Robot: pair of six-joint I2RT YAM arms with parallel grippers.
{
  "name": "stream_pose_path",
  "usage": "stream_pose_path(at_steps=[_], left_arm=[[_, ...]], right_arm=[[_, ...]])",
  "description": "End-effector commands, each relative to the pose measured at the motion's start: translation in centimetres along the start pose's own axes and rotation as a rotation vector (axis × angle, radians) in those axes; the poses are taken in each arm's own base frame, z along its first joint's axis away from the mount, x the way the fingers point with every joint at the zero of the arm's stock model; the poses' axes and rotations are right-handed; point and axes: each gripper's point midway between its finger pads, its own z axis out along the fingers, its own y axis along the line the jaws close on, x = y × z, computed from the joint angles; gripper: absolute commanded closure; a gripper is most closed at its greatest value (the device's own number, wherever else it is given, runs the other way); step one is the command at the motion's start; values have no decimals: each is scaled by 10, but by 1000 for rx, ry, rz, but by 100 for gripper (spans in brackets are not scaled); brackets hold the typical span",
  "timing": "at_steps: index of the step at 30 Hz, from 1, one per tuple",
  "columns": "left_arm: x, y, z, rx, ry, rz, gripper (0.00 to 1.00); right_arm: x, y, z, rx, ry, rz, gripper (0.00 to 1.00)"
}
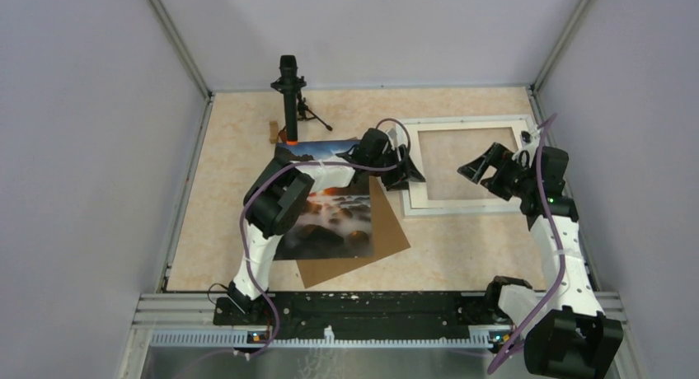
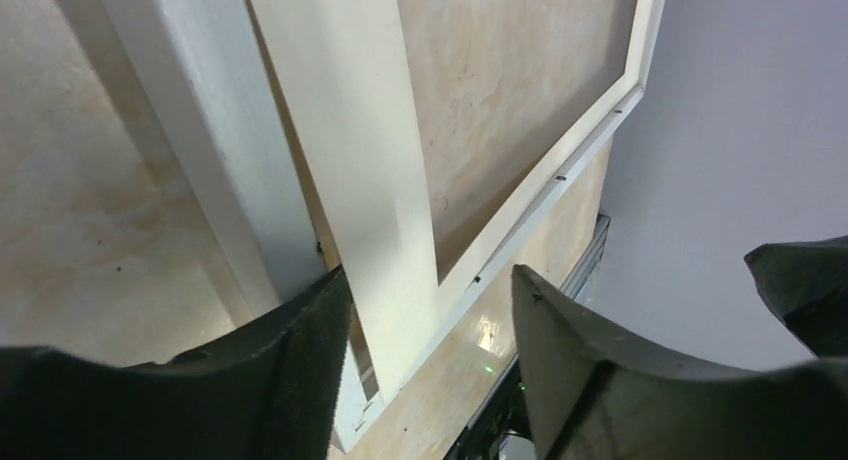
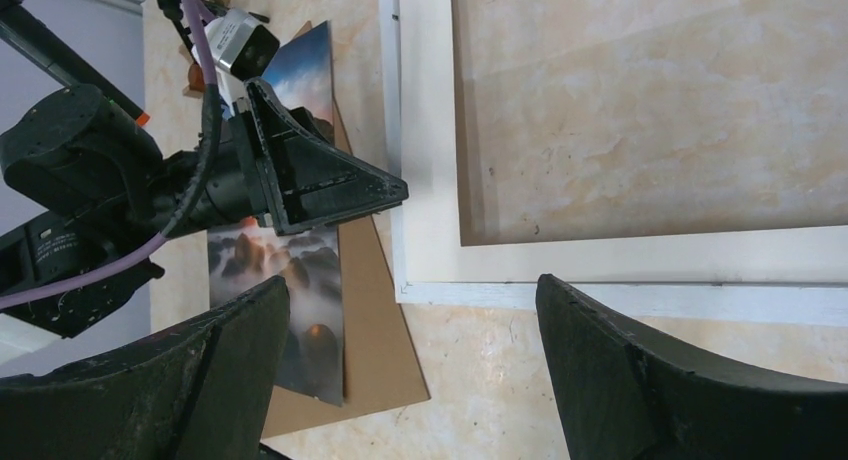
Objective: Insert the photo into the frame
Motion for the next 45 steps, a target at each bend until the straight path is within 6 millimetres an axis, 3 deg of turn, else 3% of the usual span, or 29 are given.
stream_pose_path(at_steps=[1, 5, 10, 13, 18, 20, 24, 29, 35, 45], left_arm=[[-9, -30, -24, 0, -28, 101, 30], [-13, -32, -51, -85, -48, 197, 16], [-27, -25, -117, -202, -133, 351, 2], [-19, 0, -158, -259, -150, 389, 2], [6, 49, -216, -343, -182, 309, 2], [24, 68, -223, -356, -177, 262, 2], [62, 101, -223, -361, -134, 155, 2], [85, 132, -223, -380, -146, 92, 2], [100, 155, -221, -408, -145, 52, 3], [113, 167, -221, -411, -134, 25, 3]], right_arm=[[-5, 7, 0, -36, -29, -19, 9], [-7, 3, 4, -17, -25, -17, 9], [-6, 4, 12, -9, 22, -45, 8], [12, 32, 30, -55, 100, -121, 8], [81, 104, 71, -238, 277, -80, 12], [113, 127, 84, -289, 342, -38, 14], [168, 147, 101, -318, 465, 35, 22], [220, 135, 94, -301, 570, 67, 26], [253, 118, 84, -321, 658, 112, 29], [281, 119, 88, -403, 721, 196, 36]])
